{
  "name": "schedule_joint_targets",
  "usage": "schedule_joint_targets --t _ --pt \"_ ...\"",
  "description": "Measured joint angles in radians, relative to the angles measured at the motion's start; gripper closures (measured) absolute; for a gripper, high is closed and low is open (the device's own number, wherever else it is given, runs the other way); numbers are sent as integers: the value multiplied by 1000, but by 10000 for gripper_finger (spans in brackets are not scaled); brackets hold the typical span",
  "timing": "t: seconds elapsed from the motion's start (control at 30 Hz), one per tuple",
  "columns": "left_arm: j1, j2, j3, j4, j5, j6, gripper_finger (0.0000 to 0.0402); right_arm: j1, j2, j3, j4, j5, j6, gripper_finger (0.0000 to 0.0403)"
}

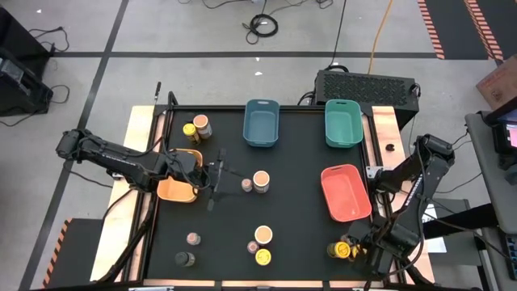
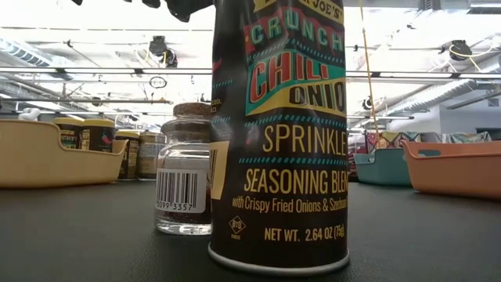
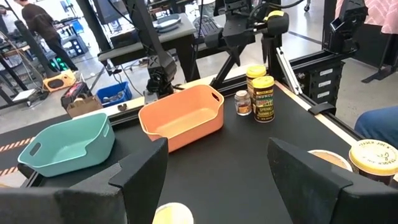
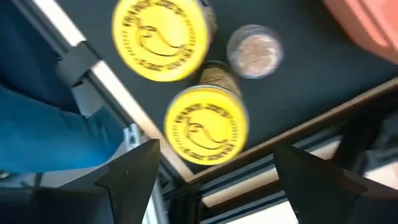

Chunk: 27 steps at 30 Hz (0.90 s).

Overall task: Sort spices by type
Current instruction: Put the yellow seasoning can into the yellow bin

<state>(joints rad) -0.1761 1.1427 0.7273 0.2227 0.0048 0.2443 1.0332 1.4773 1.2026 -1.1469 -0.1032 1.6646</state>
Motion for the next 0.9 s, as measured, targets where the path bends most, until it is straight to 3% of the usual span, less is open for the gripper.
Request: schedule_joint_targets --t 0.63,0.9 --pt "0 0 0 -17 0 5 126 0 59 1 11 6 -106 94" --pt "0 0 0 -17 0 5 126 0 59 1 18 78 -138 94"
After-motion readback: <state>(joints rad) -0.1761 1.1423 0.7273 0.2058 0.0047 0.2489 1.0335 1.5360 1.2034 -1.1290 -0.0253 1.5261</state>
